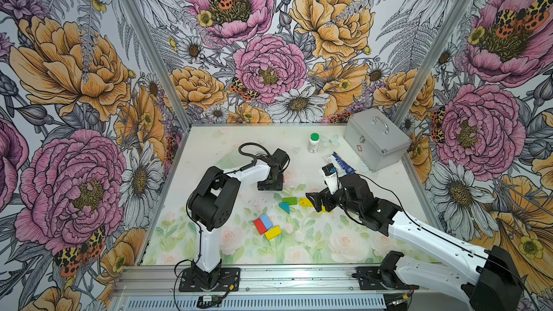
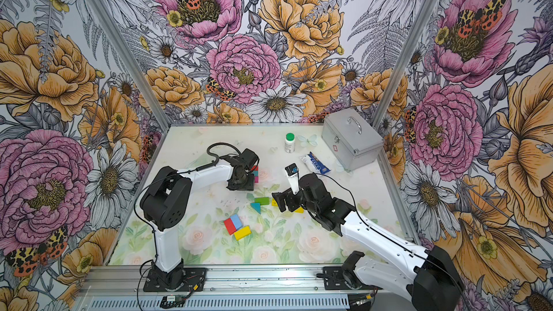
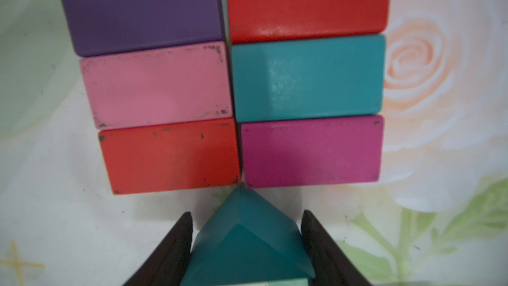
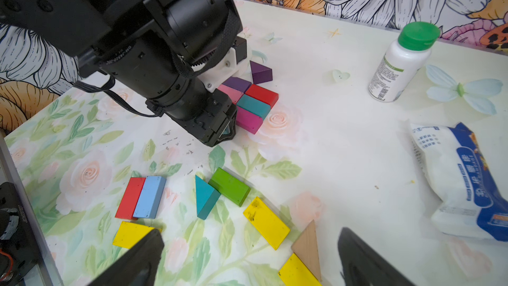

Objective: Assemble a piece of candy with building blocks
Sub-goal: Assemble the building block at the center of the board.

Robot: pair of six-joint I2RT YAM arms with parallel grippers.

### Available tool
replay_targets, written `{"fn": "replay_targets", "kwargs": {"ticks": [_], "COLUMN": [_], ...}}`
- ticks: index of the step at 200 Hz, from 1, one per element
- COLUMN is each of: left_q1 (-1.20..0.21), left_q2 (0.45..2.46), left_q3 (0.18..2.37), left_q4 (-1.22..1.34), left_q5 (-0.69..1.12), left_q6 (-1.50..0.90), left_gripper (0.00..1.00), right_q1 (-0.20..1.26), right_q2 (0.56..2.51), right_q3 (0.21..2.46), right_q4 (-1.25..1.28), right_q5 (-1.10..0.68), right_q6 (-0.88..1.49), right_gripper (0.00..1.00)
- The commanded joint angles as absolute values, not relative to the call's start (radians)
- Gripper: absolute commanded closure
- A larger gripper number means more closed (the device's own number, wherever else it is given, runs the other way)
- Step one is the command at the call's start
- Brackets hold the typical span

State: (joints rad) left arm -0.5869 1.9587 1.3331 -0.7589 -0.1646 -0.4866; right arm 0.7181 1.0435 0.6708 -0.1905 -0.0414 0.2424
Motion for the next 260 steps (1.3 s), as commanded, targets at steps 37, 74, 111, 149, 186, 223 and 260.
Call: {"fn": "replay_targets", "kwargs": {"ticks": [37, 74, 111, 149, 186, 223, 260], "left_q1": [-0.571, -0.571, -0.574, -0.575, -0.580, -0.590, -0.603], "left_q2": [1.994, 1.987, 1.971, 1.950, 1.930, 1.851, 1.662], "left_q3": [1.352, 1.353, 1.345, 1.338, 1.331, 1.270, 1.161], "left_q4": [-0.755, -0.756, -0.756, -0.755, -0.756, -0.756, -0.756], "left_q5": [-0.153, -0.149, -0.144, -0.140, -0.128, -0.103, -0.068], "left_q6": [-0.463, -0.460, -0.458, -0.459, -0.461, -0.469, -0.479], "left_gripper": [0.43, 0.40, 0.35, 0.30, 0.28, 0.22, 0.15], "right_q1": [0.709, 0.709, 0.709, 0.709, 0.709, 0.709, 0.706], "right_q2": [1.052, 1.051, 1.041, 1.037, 1.034, 1.012, 1.001], "right_q3": [0.659, 0.658, 0.653, 0.649, 0.644, 0.635, 0.664], "right_q4": [-0.167, -0.165, -0.165, -0.164, -0.167, -0.177, -0.270], "right_q5": [-0.052, -0.054, -0.053, -0.053, -0.053, -0.031, 0.033], "right_q6": [0.233, 0.234, 0.236, 0.238, 0.237, 0.252, 0.275], "right_gripper": [0.00, 0.00, 0.00, 0.00, 0.00, 0.00, 0.00]}}
